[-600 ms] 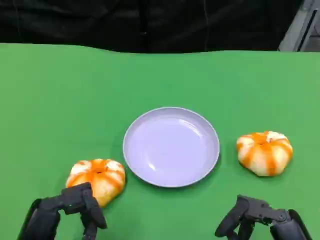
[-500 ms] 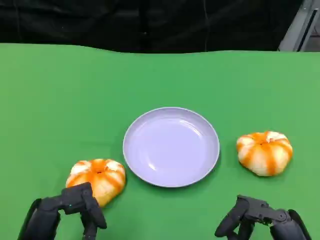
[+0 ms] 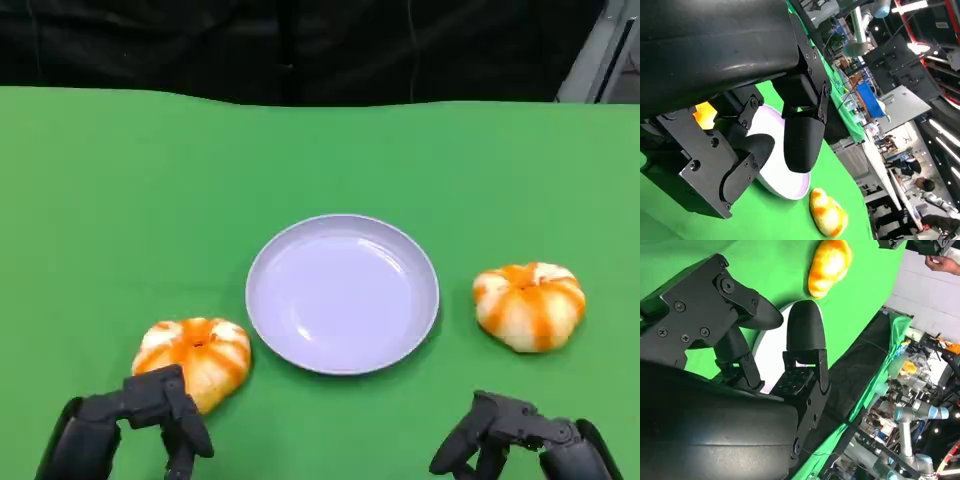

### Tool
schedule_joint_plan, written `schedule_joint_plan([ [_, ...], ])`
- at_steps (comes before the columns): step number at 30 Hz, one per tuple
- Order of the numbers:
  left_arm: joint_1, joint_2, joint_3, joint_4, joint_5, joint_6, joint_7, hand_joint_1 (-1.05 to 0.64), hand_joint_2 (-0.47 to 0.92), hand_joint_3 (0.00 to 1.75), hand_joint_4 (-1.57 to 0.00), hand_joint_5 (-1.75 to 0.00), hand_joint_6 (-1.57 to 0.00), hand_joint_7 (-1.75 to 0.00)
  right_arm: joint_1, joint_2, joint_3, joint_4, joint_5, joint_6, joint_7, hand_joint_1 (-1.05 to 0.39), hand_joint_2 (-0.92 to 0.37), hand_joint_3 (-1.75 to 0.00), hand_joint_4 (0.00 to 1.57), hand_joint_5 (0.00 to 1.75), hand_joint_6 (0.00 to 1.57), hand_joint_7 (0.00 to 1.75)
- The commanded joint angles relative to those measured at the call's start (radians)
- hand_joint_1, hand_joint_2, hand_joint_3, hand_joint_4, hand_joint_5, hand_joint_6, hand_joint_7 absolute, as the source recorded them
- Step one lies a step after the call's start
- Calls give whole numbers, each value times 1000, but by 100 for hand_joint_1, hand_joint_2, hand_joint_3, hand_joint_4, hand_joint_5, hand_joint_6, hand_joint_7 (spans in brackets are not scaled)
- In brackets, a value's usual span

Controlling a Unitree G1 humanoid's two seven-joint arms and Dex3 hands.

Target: Grasp the bread from the table and place it into the plate.

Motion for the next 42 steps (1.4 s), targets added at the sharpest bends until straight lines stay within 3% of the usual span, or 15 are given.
schedule_joint_plan([
  [1,-4,15,5,11,-16,-12,-8,-1,34,140,-89,-149,-88,-125,9,-2,-3,-13,10,11,1,-16,-40,-115,80,167,83,119],
  [4,-3,10,13,8,2,-9,9,-6,52,100,-82,-116,-90,-82,9,-3,-2,-14,10,12,1,-15,-40,-115,80,167,83,119],
  [7,-3,6,20,10,20,-13,21,-8,58,84,-76,-100,-90,-56,10,-2,-2,-16,10,16,1,-15,-40,-115,80,167,84,119],
  [10,3,0,25,-1,43,-2,37,-12,65,61,-61,-79,-77,-22,9,-1,-1,-18,11,20,1,-14,-40,-116,80,166,84,119],
  [11,6,3,24,-7,52,9,37,-12,65,59,-59,-76,-75,-18,9,-1,-1,-17,12,18,1,-14,-40,-117,80,166,84,119],
  [13,7,12,27,-14,77,23,43,-18,72,43,-37,-65,-53,-4,8,-1,1,-15,13,16,1,-14,-39,-117,80,166,83,119],
  [16,5,18,40,-18,133,34,68,-23,82,19,-21,-55,-35,-1,8,2,5,-15,12,16,0,-13,-39,-117,81,166,83,119],
  [23,-12,58,63,-49,284,130,115,-48,90,3,-1,-53,-15,0,-2,16,17,-10,-2,22,-7,-15,-40,-117,79,166,83,119],
  [25,-17,66,62,-56,315,150,132,-53,90,2,0,-53,-13,0,-4,19,18,-9,-6,24,-8,-16,-41,-116,79,167,83,119],
  [30,-33,59,33,-178,510,374,164,-57,89,0,0,-54,-15,-1,-10,25,20,-9,-9,37,-10,-18,-42,-114,81,171,83,119],
  [42,-139,85,-127,-284,816,761,105,-57,89,1,-5,-47,-17,-1,-8,24,33,-18,-38,48,-28,-19,-44,-110,82,172,84,116],
])
